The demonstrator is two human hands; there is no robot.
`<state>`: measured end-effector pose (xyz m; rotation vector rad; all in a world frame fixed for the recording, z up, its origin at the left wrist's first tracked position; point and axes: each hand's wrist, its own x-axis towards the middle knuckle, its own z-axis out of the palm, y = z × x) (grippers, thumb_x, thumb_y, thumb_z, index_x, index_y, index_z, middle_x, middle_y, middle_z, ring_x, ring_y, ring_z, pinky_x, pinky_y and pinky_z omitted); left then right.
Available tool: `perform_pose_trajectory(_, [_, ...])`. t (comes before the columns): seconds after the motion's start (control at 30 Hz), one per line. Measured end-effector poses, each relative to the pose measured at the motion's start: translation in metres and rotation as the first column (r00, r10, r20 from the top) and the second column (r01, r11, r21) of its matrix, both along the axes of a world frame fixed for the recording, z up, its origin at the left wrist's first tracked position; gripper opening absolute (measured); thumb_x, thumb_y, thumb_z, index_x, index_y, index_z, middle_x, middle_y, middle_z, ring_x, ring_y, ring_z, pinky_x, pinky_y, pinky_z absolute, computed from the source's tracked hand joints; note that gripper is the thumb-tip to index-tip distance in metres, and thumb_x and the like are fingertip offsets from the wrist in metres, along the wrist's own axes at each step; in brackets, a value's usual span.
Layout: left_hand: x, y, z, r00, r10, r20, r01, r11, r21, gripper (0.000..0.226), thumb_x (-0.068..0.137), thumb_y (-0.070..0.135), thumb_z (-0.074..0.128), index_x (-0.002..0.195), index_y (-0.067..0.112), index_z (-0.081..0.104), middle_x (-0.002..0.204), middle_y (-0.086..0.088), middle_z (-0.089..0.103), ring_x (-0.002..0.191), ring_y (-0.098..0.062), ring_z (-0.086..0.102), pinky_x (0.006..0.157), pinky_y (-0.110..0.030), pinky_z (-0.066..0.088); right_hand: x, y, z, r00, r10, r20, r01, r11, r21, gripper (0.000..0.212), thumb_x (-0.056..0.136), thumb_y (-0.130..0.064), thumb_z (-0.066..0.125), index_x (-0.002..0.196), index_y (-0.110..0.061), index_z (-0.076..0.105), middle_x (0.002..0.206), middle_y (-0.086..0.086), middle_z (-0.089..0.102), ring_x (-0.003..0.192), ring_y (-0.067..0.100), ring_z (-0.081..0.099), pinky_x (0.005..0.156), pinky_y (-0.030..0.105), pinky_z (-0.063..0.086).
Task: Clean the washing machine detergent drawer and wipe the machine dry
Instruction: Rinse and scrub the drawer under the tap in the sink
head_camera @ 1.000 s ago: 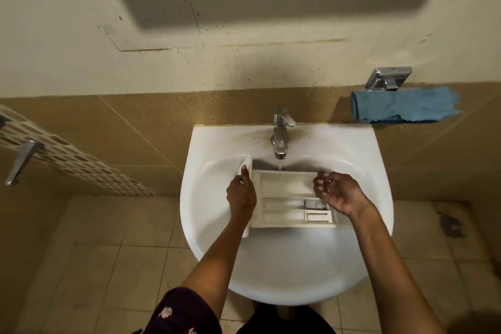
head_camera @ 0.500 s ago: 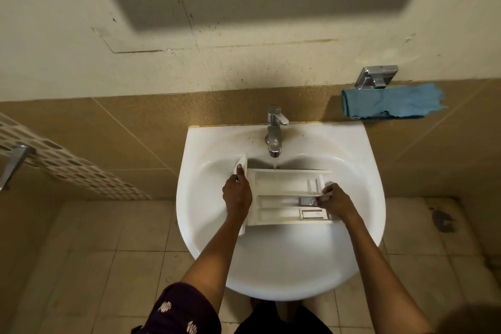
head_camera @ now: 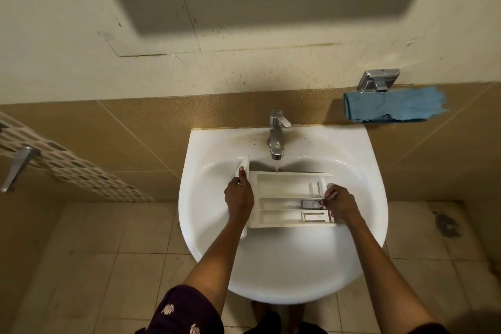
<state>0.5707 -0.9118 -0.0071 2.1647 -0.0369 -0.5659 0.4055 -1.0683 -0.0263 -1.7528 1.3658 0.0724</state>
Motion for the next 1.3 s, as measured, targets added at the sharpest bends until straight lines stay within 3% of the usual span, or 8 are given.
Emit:
perform_pose_trajectory(0.1, [0.0, -0.001, 0.0, 1.0, 0.006, -0.013, -0.006, 1.0, -0.002, 0.06, 0.099, 0.049, 0.024, 0.109, 0.003, 0.062, 0.111, -0.018, 0.064, 0.105, -0.034, 0.058, 0.095, -0.04, 0.043, 0.005, 0.004, 0.001, 1.0, -0.001, -0.022, 0.001, 1.0, 0.002, 0.026, 0.072, -0.008, 0.074, 0.083, -0.006, 0.051, 0.08, 0.007, 0.053, 0.078, 0.024, 0.05, 0.065, 0.026, 0.035])
perform_pose_trajectory(0.37, [-0.001, -0.001, 0.002, 1.0, 0.005, -0.018, -0.005, 1.0, 0.004, 0.061, 0.098, 0.05, 0.023, 0.107, 0.004, 0.063, 0.109, -0.017, 0.065, 0.104, -0.034, 0.058, 0.095, -0.041, 0.043, 0.008, 0.011, -0.006, 0.999, -0.016, -0.044, 0.013, 0.998, -0.057, 0.022, 0.077, -0.008, 0.067, 0.086, -0.006, 0.048, 0.088, 0.015, 0.059, 0.081, 0.029, 0.052, 0.069, 0.028, 0.035])
perform_pose_trajectory(0.6, [-0.001, 0.0, 0.004, 1.0, 0.003, 0.001, -0.003, 1.0, 0.005, 0.06, 0.099, 0.048, 0.023, 0.108, 0.003, 0.063, 0.109, -0.017, 0.065, 0.105, -0.034, 0.058, 0.095, -0.039, 0.042, 0.021, 0.001, 0.002, 0.921, 0.21, -0.329, -0.245, 0.967, -0.069, 0.039, 0.083, -0.007, 0.062, 0.121, -0.006, 0.053, 0.122, 0.014, 0.058, 0.115, 0.03, 0.054, 0.092, 0.031, 0.042])
perform_pose_trajectory(0.7, [-0.002, 0.0, 0.005, 1.0, 0.0, -0.002, 0.0, 1.0, 0.004, 0.06, 0.099, 0.047, 0.023, 0.108, 0.002, 0.062, 0.11, -0.017, 0.064, 0.103, -0.033, 0.057, 0.092, -0.037, 0.042, 0.043, 0.008, 0.009, 0.994, 0.079, -0.079, -0.091, 0.981, -0.169, 0.029, 0.085, -0.002, 0.056, 0.112, -0.005, 0.063, 0.111, 0.011, 0.065, 0.105, 0.028, 0.06, 0.087, 0.029, 0.045])
perform_pose_trajectory(0.8, [-0.002, 0.0, 0.007, 1.0, 0.002, 0.004, -0.002, 1.0, 0.005, 0.06, 0.099, 0.047, 0.024, 0.112, 0.002, 0.061, 0.113, -0.017, 0.063, 0.107, -0.033, 0.056, 0.094, -0.037, 0.041, 0.075, 0.017, 0.026, 0.794, -0.408, 0.452, 0.186, 0.869, 0.458, 0.024, 0.094, 0.004, 0.041, 0.107, 0.01, 0.06, 0.083, 0.01, 0.063, 0.077, 0.021, 0.059, 0.073, 0.021, 0.053])
perform_pose_trajectory(0.9, [-0.002, 0.0, 0.005, 1.0, -0.006, 0.016, 0.006, 1.0, 0.009, 0.06, 0.099, 0.047, 0.023, 0.113, 0.002, 0.062, 0.113, -0.018, 0.064, 0.106, -0.032, 0.057, 0.095, -0.037, 0.042, 0.1, 0.02, 0.037, 0.53, -0.765, 0.365, 0.078, 0.473, 0.878, 0.024, 0.098, 0.002, 0.034, 0.096, 0.01, 0.056, 0.085, 0.019, 0.063, 0.086, 0.026, 0.058, 0.097, 0.037, 0.047])
perform_pose_trajectory(1.1, [-0.002, -0.002, 0.008, 1.0, 0.003, 0.006, -0.003, 1.0, 0.004, 0.059, 0.1, 0.046, 0.025, 0.118, 0.001, 0.059, 0.117, -0.017, 0.062, 0.109, -0.032, 0.056, 0.097, -0.038, 0.041, 0.124, 0.031, 0.032, 0.526, -0.808, 0.267, 0.092, 0.366, 0.926, 0.024, 0.093, 0.007, 0.032, 0.08, 0.003, 0.052, 0.066, 0.012, 0.051, 0.064, 0.018, 0.048, 0.044, 0.021, 0.046])
perform_pose_trajectory(1.3, [-0.002, -0.001, 0.005, 1.0, 0.001, 0.011, -0.001, 1.0, 0.007, 0.059, 0.099, 0.046, 0.024, 0.116, 0.003, 0.06, 0.118, -0.017, 0.063, 0.111, -0.032, 0.056, 0.098, -0.039, 0.041, 0.131, 0.034, 0.029, 0.526, -0.819, 0.23, 0.087, 0.322, 0.943, 0.028, 0.091, 0.007, 0.025, 0.08, -0.002, 0.049, 0.065, 0.009, 0.045, 0.059, 0.015, 0.041, 0.05, 0.02, 0.033])
